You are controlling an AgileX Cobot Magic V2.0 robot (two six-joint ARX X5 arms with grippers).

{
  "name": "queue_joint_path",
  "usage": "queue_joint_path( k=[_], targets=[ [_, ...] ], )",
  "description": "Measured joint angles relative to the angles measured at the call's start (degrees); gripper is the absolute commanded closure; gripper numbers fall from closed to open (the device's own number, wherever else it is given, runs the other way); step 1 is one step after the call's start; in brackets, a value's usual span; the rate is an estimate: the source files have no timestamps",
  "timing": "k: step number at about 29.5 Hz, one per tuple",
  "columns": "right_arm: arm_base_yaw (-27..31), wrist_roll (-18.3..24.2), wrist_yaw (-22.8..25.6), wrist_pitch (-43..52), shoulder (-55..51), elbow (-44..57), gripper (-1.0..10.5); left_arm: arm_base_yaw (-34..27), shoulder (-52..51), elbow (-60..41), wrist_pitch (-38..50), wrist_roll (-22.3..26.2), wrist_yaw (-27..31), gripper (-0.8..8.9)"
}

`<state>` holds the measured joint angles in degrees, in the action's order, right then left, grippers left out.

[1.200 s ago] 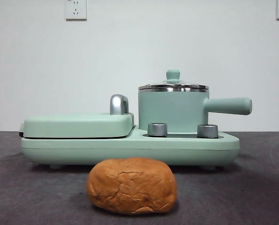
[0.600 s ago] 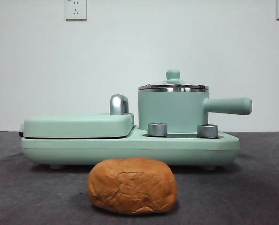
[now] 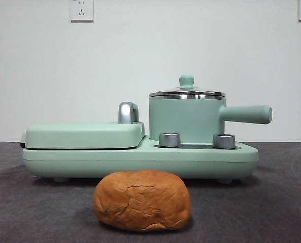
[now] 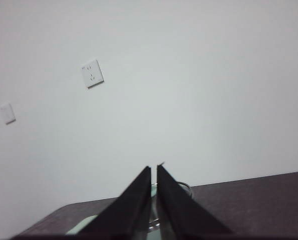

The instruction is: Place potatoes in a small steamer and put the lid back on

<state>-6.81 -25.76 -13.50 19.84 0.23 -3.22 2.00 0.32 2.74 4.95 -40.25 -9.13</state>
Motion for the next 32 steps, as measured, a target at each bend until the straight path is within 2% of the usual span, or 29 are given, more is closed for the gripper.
queue_joint_path(
  k=[7, 11, 16, 19, 23, 25, 28, 32],
  targets=[
    [0.00, 0.22, 0.00, -11.85, 4.28, -6.93, 9.3, 0.00, 2.08, 6.23, -3.13, 2.01, -0.15, 8.04],
    [0.00, 0.98, 0.00, -12.24, 9.33, -11.19, 9.3, 0.00, 5.97, 11.96, -9.18, 6.40, -0.15, 8.04],
    [0.00, 4.79, -0.48, -12.17, 15.74, -18.10, 9.3, 0.00, 13.20, 20.52, -16.17, 13.11, -1.18, 8.05],
    [0.04, 8.04, -3.98, -12.35, 19.63, -22.01, 9.3, 0.00, 18.18, 25.40, -18.67, 17.09, -2.29, 8.05],
    [0.02, 10.97, -11.37, -12.85, 25.03, -26.58, 9.3, 0.00, 25.40, 30.88, -19.56, 20.85, -4.85, 8.05],
    [0.00, 11.39, -11.89, -12.87, 27.47, -28.13, 9.3, 0.17, 28.76, 33.00, -19.61, 21.90, -5.95, 8.05],
    [-0.07, 11.37, -9.97, -12.87, 30.67, -29.33, 9.3, 1.22, 33.62, 35.85, -19.65, 23.63, -6.69, 8.05],
    [-0.04, 9.22, -1.86, -13.22, 33.83, -29.38, 9.3, 3.58, 39.78, 39.10, -19.65, 25.11, -7.08, 8.05]
  ],
)
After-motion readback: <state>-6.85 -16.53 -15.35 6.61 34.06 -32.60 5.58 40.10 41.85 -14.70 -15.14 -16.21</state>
